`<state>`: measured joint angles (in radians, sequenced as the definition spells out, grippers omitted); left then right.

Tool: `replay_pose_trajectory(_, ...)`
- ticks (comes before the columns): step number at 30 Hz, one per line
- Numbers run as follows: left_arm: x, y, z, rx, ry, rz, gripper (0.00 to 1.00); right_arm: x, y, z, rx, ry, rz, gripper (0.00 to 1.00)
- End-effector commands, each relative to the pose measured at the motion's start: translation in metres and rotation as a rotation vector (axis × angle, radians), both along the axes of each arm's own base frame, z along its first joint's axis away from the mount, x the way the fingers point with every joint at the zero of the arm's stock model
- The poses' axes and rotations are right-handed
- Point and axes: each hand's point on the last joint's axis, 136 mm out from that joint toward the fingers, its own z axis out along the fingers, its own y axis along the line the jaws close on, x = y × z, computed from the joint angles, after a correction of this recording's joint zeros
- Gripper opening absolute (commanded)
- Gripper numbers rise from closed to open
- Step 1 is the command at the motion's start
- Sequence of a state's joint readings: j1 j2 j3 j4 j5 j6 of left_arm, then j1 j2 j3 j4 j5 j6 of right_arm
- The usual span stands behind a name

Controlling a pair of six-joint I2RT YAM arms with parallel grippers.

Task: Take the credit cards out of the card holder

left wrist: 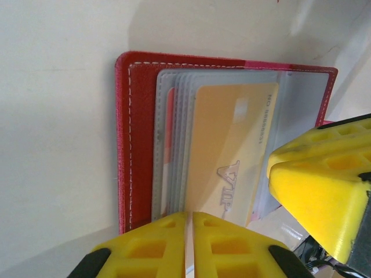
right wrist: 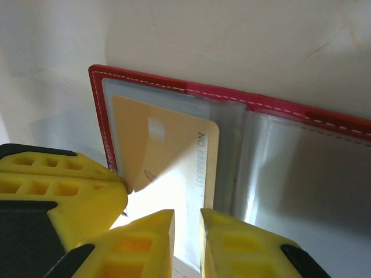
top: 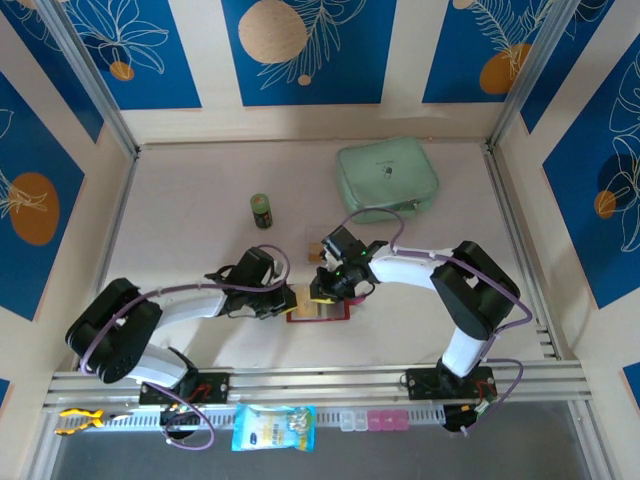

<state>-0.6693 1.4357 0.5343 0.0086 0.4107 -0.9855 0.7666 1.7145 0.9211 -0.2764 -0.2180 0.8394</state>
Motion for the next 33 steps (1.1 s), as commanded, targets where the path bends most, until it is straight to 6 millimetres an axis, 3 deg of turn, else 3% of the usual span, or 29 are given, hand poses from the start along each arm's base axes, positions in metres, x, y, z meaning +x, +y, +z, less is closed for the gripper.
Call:
replay_pose_trajectory(1, 0.002, 0.003, -0.002, 0.018, -0.003, -0.009, 0.1, -0.005, 0.006, -0.002, 0.012, 0.027, 0.017, 0.18)
replay_pose_trajectory(12, 0.001, 0.004, -0.003, 0.027, 0.004, -0.008, 0.1, -0.006, -0.003, -0.007, -0.055, 0.015, 0.022, 0.22)
replay_pose_trajectory(33, 0.002, 0.004, 0.003, 0.027, -0.007, -0.003, 0.11, -0.001, -0.013, 0.004, -0.086, -0.05, 0.021, 0.22)
